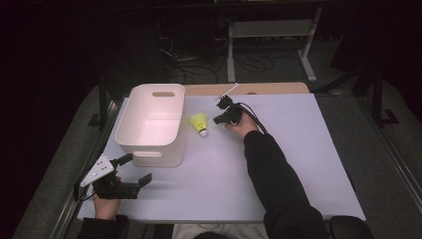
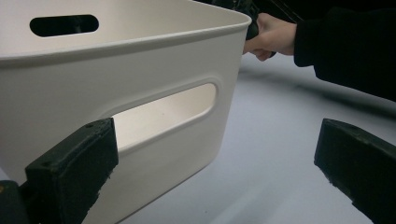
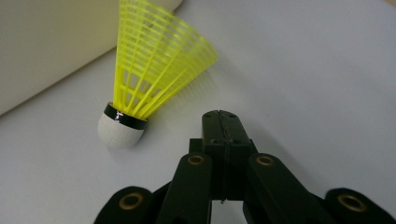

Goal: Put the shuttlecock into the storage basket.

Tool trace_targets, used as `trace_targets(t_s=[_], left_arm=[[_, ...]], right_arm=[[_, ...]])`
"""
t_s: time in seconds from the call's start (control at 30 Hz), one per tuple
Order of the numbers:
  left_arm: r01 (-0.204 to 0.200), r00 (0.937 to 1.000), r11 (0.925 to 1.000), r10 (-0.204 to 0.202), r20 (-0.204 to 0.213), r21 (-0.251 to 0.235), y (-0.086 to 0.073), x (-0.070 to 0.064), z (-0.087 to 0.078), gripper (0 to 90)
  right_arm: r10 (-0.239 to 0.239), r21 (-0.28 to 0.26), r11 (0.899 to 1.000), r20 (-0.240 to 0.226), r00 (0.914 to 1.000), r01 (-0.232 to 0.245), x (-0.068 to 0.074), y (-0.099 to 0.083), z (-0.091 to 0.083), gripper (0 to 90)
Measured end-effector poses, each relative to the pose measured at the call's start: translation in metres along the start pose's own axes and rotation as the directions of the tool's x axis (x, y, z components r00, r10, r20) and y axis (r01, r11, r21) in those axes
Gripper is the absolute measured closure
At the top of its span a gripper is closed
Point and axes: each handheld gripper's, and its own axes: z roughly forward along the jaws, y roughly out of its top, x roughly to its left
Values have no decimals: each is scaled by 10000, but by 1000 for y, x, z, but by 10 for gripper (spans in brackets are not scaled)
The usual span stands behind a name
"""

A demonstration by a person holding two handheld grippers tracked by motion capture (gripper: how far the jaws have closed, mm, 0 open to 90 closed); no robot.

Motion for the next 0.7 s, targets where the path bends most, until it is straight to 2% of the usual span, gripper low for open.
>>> trace_targets(t_s=[0.3, 0.6, 0.7], left_arm=[[-6, 10000, 10000, 6, 1, 5, 0, 0, 0, 0], [-3, 10000, 10000, 3, 1, 6, 0, 0, 0, 0], [4, 10000, 10000, -4, -6, -8, 0, 0, 0, 0]], right_arm=[[-65, -191, 9998, -323, 9995, 59, 7, 5, 3, 885], [-61, -325, 9995, -493, 9988, 45, 10, 8, -4, 883], [-58, -423, 9991, -580, 9983, 34, 12, 9, -7, 846]])
